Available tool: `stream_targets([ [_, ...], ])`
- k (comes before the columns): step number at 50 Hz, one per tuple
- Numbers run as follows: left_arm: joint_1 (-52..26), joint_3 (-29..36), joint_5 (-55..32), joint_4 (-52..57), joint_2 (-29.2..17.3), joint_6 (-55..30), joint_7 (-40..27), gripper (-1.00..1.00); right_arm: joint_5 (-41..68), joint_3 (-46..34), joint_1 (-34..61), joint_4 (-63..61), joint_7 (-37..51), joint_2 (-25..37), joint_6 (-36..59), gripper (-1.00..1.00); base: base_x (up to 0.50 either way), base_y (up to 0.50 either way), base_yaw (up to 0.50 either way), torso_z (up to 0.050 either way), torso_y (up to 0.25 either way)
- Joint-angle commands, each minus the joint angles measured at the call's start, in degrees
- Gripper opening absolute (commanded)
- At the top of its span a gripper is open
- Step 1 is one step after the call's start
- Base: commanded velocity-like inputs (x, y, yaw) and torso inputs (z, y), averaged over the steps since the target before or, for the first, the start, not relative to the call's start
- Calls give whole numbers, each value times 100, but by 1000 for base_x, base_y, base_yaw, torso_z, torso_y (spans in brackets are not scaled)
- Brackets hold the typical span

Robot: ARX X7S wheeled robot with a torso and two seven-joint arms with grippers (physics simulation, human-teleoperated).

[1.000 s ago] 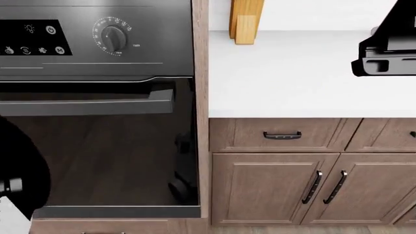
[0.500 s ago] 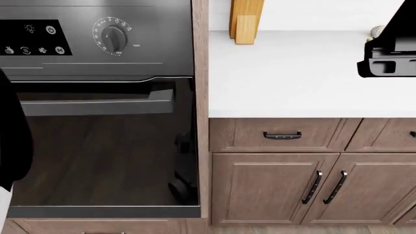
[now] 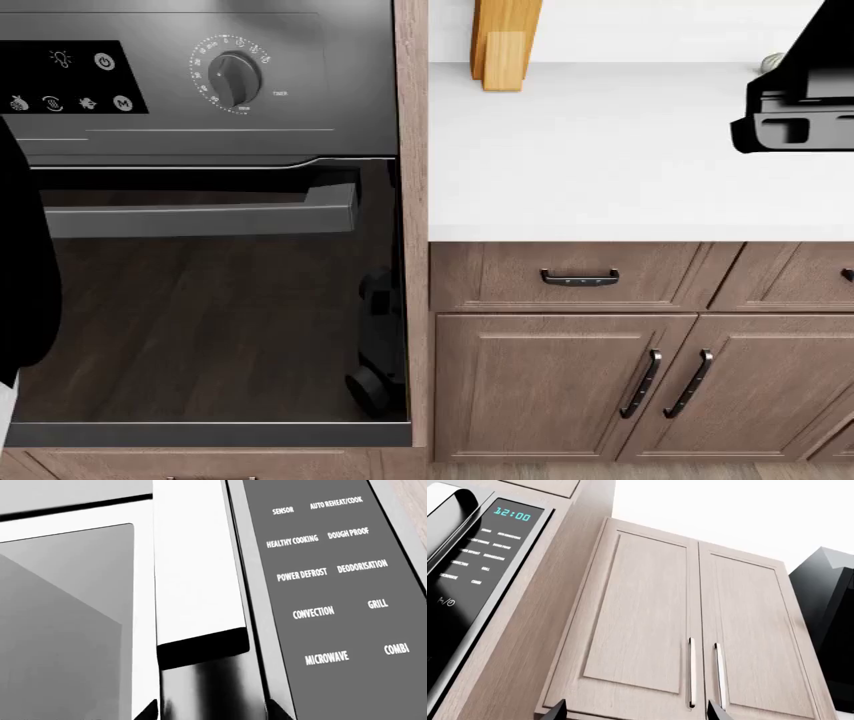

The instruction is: Open the microwave door

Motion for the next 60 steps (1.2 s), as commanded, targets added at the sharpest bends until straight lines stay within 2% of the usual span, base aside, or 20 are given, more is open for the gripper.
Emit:
stream_targets([
  [1, -11, 30, -3, -71, -6, 61, -5, -100, 65, -65, 86, -14, 68, 72, -26, 100, 0, 0, 0, 0, 0],
  [17, -85, -145, -202, 901, -124, -512, -116, -100, 117, -129, 150, -15, 109, 206, -172, 100, 0, 0, 0, 0, 1],
  [28, -160, -409, -639, 2348, -178, -1606, -174, -100, 74, -157, 73, -33, 141, 358, -369, 100, 0, 0, 0, 0, 4],
  [36, -330, -619, -912, 3041, -207, -2229, -221, -100, 228, -290, 373, -71, 232, 311, -225, 100, 0, 0, 0, 2, 7],
  [47, -499, -753, -1097, 3516, -242, -2680, -282, -100, 356, -623, 711, -93, 412, 462, -337, 100, -1, -1, -2, 2, 6],
  [60, -453, -719, -1136, 3573, -266, -2682, -285, -100, 396, -881, 912, -75, 518, 553, -441, 100, 0, -2, -2, 2, 6],
])
